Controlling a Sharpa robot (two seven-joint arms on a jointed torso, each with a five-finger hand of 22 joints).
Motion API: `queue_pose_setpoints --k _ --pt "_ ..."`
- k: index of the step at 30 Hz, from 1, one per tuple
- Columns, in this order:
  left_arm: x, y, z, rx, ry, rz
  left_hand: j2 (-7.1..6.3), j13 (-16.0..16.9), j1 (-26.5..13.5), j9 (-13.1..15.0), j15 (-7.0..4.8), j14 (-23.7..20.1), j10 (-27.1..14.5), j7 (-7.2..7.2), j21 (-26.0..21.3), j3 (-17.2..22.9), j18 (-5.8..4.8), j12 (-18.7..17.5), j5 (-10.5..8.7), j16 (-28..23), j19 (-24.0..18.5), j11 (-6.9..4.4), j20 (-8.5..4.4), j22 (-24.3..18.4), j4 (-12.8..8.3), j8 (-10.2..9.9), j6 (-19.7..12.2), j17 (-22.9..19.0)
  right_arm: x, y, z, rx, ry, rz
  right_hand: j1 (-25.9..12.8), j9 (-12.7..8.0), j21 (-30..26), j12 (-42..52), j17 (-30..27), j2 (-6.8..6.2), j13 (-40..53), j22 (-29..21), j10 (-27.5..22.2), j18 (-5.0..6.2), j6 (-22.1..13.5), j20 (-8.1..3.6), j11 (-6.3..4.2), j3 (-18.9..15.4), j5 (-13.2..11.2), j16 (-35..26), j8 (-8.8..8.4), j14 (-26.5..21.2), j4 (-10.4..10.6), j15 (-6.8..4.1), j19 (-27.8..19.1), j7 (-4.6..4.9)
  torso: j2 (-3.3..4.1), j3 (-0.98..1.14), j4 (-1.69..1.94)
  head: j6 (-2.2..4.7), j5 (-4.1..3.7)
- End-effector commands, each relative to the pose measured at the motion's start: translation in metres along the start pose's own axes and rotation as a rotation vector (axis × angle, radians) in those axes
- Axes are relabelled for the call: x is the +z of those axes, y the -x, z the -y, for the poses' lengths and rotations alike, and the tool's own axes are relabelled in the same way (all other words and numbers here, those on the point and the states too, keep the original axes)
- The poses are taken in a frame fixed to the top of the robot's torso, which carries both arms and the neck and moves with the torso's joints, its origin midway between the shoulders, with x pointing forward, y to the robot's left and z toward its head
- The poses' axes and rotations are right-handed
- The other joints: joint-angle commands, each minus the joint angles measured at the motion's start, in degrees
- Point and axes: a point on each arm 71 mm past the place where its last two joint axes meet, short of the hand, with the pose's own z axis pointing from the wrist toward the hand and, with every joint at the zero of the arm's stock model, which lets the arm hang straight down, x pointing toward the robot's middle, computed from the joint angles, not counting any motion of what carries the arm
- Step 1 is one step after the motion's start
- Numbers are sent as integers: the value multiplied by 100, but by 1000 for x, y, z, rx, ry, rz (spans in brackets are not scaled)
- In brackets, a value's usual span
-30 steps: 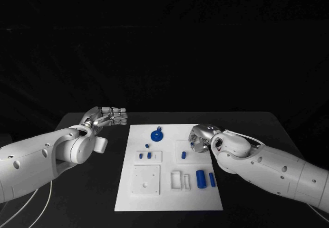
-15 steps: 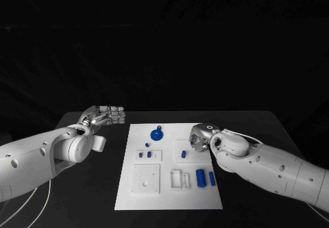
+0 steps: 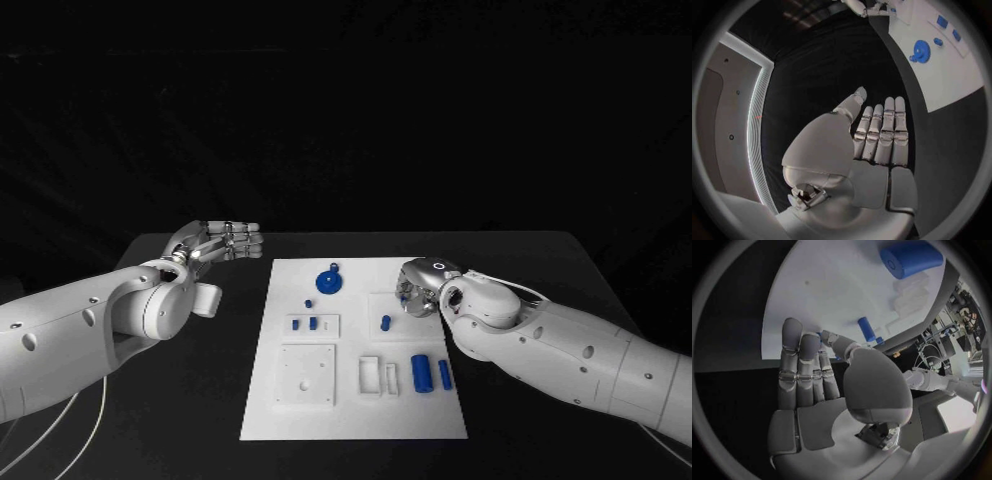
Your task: Assemble the parts on the task board
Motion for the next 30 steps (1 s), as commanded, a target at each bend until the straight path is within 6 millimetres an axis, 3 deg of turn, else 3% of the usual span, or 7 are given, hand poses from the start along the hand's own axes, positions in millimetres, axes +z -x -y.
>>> queue_pose_setpoints --k 1,16,23,26,30 --pt "1 -2 2 -12 -11 -12 63 -3 2 8 -10 35 -27 22 37 -37 36 8 -10 -15 46 34 4 -6 6 24 36 5 -2 -11 -3 -16 17 -44 -15 -2 45 24 10 70 10 57 54 -51 42 -38 -10 -35 34 30 8 -7 -63 -32 169 4 -4 -2 -1 -11 -7" --pt "1 0 2 -10 -7 -6 60 -2 25 7 -11 36 -53 38 45 -47 33 10 -4 -16 49 40 1 -21 -5 23 19 5 -1 -10 -5 -29 15 -3 -6 7 95 26 17 117 17 283 339 -82 316 -97 -89 29 79 30 10 -2 -249 -93 139 -66 -5 0 -7 -33 -22" --pt "2 1 1 -10 -5 -7 67 -2 31 7 -13 43 -58 43 50 -46 34 10 1 -15 53 42 -2 -19 -5 23 19 6 -2 -6 -6 -24 14 50 -36 4 123 29 15 91 19 454 405 -89 384 -126 -109 202 -31 32 11 -1 -254 -119 104 -87 -5 2 7 -17 -13" --pt "2 1 1 -9 -5 -6 67 -2 31 7 -13 43 -58 43 50 -46 34 10 1 -15 53 42 -2 -19 -5 23 19 6 -3 -3 -5 -19 14 71 -2 4 115 28 14 101 18 490 417 -86 395 -133 -111 256 -242 33 9 1 -263 -126 105 -91 -4 2 11 -14 -11" --pt "3 3 1 -8 -5 -2 67 -2 31 7 -13 43 -58 43 50 -46 34 10 1 -15 53 42 -2 -19 -5 23 19 6 -4 5 -3 -6 11 103 -7 5 104 28 15 90 18 519 424 -86 404 -133 -113 282 -274 35 10 1 -250 -126 108 -91 -9 5 -9 -6 1"
